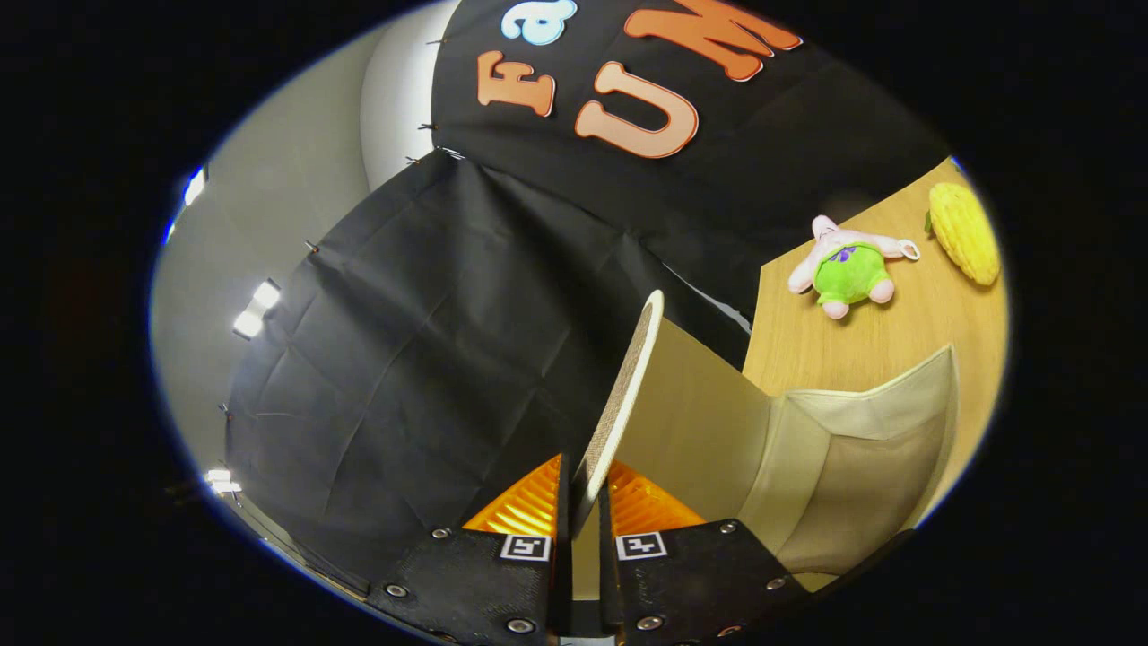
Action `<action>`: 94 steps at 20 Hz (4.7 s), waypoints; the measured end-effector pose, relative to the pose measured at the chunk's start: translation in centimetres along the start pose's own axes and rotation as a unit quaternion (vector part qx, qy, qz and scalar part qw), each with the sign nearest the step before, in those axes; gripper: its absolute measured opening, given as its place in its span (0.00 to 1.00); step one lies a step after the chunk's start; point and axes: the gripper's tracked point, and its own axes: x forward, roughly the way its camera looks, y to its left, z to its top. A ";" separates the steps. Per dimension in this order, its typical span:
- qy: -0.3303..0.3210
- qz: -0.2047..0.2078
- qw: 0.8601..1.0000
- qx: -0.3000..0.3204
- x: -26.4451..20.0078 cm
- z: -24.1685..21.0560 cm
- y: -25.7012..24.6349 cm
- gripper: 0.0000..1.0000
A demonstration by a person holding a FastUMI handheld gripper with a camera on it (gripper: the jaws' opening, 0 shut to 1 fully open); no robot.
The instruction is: Open the storage box then place both shoes into the box .Put the left shoe in first, then the right shoe, with the right side of both shoes facing outward in a uniform manner.
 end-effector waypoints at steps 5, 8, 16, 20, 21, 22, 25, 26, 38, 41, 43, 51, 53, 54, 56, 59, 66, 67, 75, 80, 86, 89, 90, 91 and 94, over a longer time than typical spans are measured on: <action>-0.002 -0.013 1.000 0.004 4.2 -1.8 -0.7 0.19; 0.007 -0.051 0.999 0.002 6.2 -2.8 -2.8 0.47; 0.001 -0.087 0.995 -0.042 4.4 -1.6 -5.4 0.78; -0.010 -0.128 0.985 -0.112 -1.4 -0.7 -6.9 0.90; -0.011 -0.144 0.981 -0.129 -3.0 -0.3 -7.7 0.92; -0.014 -0.158 0.977 -0.144 -4.8 0.1 -8.6 0.94; -0.016 -0.205 0.963 -0.174 -9.8 0.9 -11.8 0.96; -0.014 -0.228 0.956 -0.186 -11.5 1.3 -13.4 0.96; 0.066 -0.408 0.892 -0.186 -26.2 -0.6 -31.1 0.90; 0.083 -0.434 0.879 -0.181 -28.1 -1.0 -33.8 0.86; 0.099 -0.436 0.879 -0.165 -28.5 -2.0 -35.5 0.82; 0.125 -0.448 0.874 -0.140 -28.2 -3.3 -39.2 0.63; 0.133 -0.442 0.877 -0.134 -27.6 -3.7 -39.7 0.56; 0.134 -0.441 0.878 -0.128 -27.7 -3.8 -39.8 0.54; 0.129 -0.438 0.881 -0.120 -27.8 -3.7 -39.8 0.49; 0.116 -0.434 0.887 -0.108 -28.5 -3.6 -40.2 0.26; 0.108 -0.415 0.901 -0.071 -27.9 -3.4 -37.9 0.05; 0.104 -0.409 0.904 -0.070 -27.5 -3.1 -37.2 0.05; 0.044 -0.355 0.930 -0.084 -25.0 1.0 -28.8 0.05; 0.019 -0.309 0.944 -0.111 -22.4 3.1 -22.0 0.05; 0.018 -0.254 0.958 -0.129 -18.0 3.6 -16.3 0.05; 0.034 -0.236 0.962 -0.137 -15.1 2.4 -15.8 0.05; 0.042 -0.232 0.962 -0.141 -14.2 1.8 -15.9 0.05; 0.049 -0.229 0.961 -0.148 -13.3 1.3 -16.0 0.05; 0.064 -0.228 0.956 -0.174 -11.5 -0.2 -16.4 0.05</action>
